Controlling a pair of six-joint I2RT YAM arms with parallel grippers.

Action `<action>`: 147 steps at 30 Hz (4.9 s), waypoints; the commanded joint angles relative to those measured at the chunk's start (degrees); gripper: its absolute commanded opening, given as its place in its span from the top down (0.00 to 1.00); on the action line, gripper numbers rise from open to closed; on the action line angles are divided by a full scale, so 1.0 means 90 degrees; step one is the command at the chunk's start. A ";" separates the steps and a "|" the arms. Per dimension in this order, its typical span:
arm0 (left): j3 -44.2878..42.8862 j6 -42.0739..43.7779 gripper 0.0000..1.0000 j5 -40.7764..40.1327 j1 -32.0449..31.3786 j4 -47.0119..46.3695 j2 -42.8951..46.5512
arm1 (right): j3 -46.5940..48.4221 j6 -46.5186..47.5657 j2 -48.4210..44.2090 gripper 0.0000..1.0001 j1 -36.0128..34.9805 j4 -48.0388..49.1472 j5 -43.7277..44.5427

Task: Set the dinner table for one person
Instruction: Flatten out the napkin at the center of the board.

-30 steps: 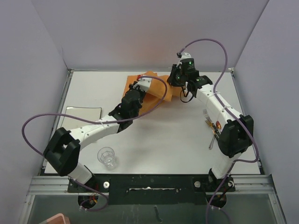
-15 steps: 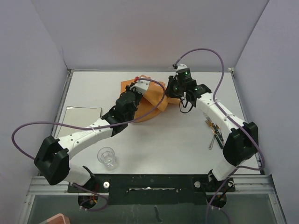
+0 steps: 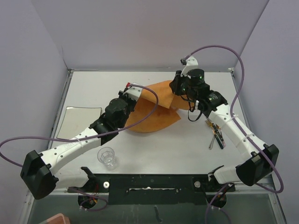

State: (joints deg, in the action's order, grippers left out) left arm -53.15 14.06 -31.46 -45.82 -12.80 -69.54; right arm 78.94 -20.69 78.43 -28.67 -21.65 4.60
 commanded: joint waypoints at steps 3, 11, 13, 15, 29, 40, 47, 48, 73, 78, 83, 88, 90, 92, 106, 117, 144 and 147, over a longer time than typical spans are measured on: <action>-0.0088 -0.0005 1.00 -0.0312 0.0082 0.0248 0.0795 | 0.0165 0.0551 -0.0311 1.00 0.0068 0.0501 0.0514; -0.0193 0.0085 1.00 0.0531 -0.0015 0.0468 0.1512 | 0.0135 0.1669 -0.0860 1.00 -0.0041 0.1426 0.0402; -0.0351 0.0101 1.00 0.0773 -0.0016 0.0604 0.1615 | 0.0077 0.1881 -0.1022 1.00 -0.0047 0.1710 0.0437; -0.0552 0.0153 1.00 0.0819 -0.0030 0.0760 0.1636 | 0.0037 0.2119 -0.1184 1.00 -0.0055 0.1944 0.0397; -0.1008 0.0459 1.00 0.1136 -0.0108 0.1230 0.1928 | -0.0743 0.3414 -0.2456 1.00 -0.0245 0.2616 -0.1505; -0.1116 0.0483 1.00 0.3001 -0.0142 0.2137 0.2735 | -0.0665 0.3789 -0.3115 1.00 -0.0286 0.1584 -0.2776; -0.1498 -0.0181 1.00 0.3893 -0.0143 0.3638 0.3086 | -0.0128 0.3767 -0.3012 1.00 -0.0299 0.0016 -0.3670; -0.1534 -0.0252 1.00 0.3933 -0.0143 0.3741 0.3155 | -0.0107 0.3755 -0.3035 1.00 -0.0295 -0.0038 -0.3699; -0.0138 0.0348 1.00 0.1820 0.0181 0.1276 0.1960 | -0.0582 0.2493 0.1983 1.00 0.0640 0.4120 -0.0044; -0.0132 0.0396 1.00 0.1928 0.0354 0.1315 0.1964 | 0.0042 0.2151 0.3021 1.00 0.0942 0.4280 0.0090; -0.0140 0.0533 1.00 0.1933 0.0467 0.1429 0.2029 | 0.0456 0.2232 0.3402 1.00 0.1081 0.4331 0.0529; -0.0171 0.0599 1.00 0.1995 0.0567 0.1410 0.2027 | 0.0594 0.2237 0.3405 1.00 0.1381 0.4276 0.0759; -0.0181 0.0587 1.00 0.2038 0.0597 0.1395 0.1970 | 0.0634 0.2176 0.3410 1.00 0.1439 0.4253 0.0724; -0.0180 0.0549 1.00 0.2071 0.0604 0.1360 0.1916 | 0.0755 0.2153 0.3494 1.00 0.1445 0.4196 0.0719; -0.0069 0.0012 1.00 0.2192 0.0606 0.1856 0.2378 | 0.0773 0.2028 0.3485 0.02 0.1525 0.4483 0.1422; 0.0429 -0.2364 1.00 0.2543 0.1105 -0.0115 0.0179 | -0.1520 0.1783 0.0928 0.75 0.1292 0.4243 0.0719; -0.2459 -0.5487 1.00 0.3774 0.1631 -0.1401 -0.5973 | 0.0033 0.0316 0.3117 1.00 0.0945 0.1279 0.0892; -0.2213 -0.5480 1.00 0.3875 0.1597 -0.1440 -0.5934 | 0.0914 0.0137 0.3945 1.00 0.1080 0.0722 0.0973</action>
State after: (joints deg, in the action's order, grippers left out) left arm -73.21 -32.86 1.21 -31.35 -21.58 -122.41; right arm 77.32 -14.61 108.53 -20.62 -9.67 12.56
